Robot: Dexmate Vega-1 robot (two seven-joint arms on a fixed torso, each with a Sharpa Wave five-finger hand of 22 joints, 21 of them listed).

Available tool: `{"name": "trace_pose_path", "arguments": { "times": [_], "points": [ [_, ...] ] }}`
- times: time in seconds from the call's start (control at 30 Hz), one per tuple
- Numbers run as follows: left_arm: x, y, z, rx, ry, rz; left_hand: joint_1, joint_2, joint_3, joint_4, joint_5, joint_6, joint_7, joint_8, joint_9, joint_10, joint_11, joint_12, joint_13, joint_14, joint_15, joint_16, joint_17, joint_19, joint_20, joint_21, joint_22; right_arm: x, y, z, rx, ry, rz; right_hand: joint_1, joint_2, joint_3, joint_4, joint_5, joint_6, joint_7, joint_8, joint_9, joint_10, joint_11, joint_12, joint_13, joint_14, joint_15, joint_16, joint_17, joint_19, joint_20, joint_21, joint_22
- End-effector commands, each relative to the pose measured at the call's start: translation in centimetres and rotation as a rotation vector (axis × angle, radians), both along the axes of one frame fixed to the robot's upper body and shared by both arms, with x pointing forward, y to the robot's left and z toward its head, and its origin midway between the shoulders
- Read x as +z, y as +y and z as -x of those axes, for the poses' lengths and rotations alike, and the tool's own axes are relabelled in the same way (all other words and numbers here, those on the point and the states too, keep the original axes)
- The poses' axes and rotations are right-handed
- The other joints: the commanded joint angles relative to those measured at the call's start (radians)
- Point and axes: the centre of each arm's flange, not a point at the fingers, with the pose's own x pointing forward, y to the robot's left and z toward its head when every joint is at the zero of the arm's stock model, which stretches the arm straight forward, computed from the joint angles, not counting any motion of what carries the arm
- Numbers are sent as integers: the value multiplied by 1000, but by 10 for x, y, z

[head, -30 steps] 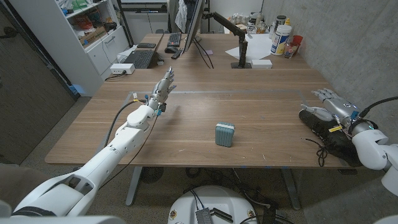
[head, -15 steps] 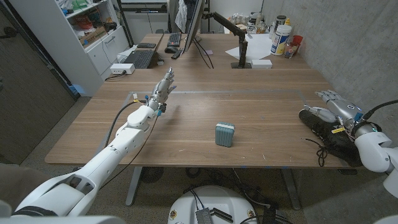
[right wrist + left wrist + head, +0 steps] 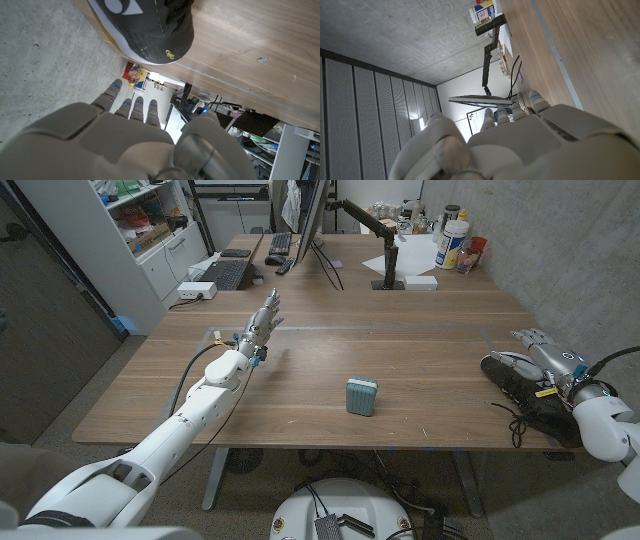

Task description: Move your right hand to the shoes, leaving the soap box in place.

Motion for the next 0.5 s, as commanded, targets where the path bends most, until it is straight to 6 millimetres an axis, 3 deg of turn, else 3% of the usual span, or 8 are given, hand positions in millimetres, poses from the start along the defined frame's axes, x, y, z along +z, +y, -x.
{"name": "trace_pose_path", "arguments": {
  "times": [0.03, 0.5],
  "points": [
    [-2, 3, 1, 2, 1, 2, 7, 8, -5, -5, -3, 3, -1, 4, 3, -5, 3, 7, 3, -9, -3, 3, 5, 2, -5, 2, 4, -6, -2, 4, -11, 13, -19, 0, 5, -5, -3, -1, -1, 3, -2, 5, 8, 2, 6, 3, 8, -19, 8, 1, 11, -2, 9, 2],
    [-3, 6, 2, 1, -2, 5, 9, 8, -4, -8, -4, 11, 1, 6, 3, -2, 2, 8, 3, -2, 3, 6, 5, 19, -16, 9, 3, -11, -5, 8, -29, 31, -32, -4, 8, -6, -1, -1, -2, 5, -2, 5, 14, 2, 7, 3, 17, -25, 9, 2, 17, 2, 8, 2]
  ]
}}
